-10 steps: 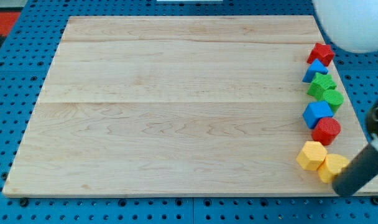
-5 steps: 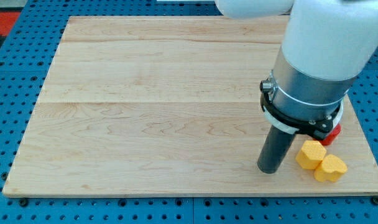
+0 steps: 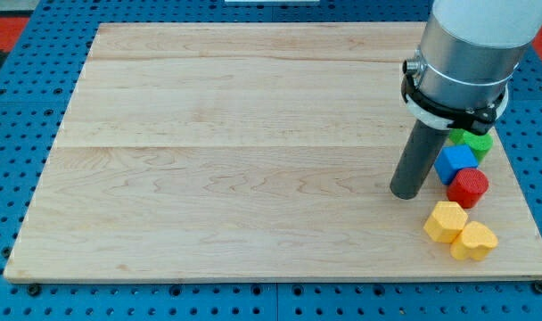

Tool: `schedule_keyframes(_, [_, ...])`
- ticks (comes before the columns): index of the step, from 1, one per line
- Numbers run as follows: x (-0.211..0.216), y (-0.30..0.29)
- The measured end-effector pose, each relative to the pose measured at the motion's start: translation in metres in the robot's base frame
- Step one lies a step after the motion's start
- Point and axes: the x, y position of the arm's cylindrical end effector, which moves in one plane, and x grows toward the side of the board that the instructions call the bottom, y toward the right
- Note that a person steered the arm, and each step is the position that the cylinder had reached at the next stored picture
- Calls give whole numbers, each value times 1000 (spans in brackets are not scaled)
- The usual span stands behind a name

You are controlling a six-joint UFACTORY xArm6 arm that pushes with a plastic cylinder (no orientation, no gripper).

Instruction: Push yellow hexagon into red circle

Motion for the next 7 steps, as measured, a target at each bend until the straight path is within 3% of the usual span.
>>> schedule_keyframes(1, [8,0])
schedule_keyframes(2, [69,0])
schedule_keyframes(7, [60,36])
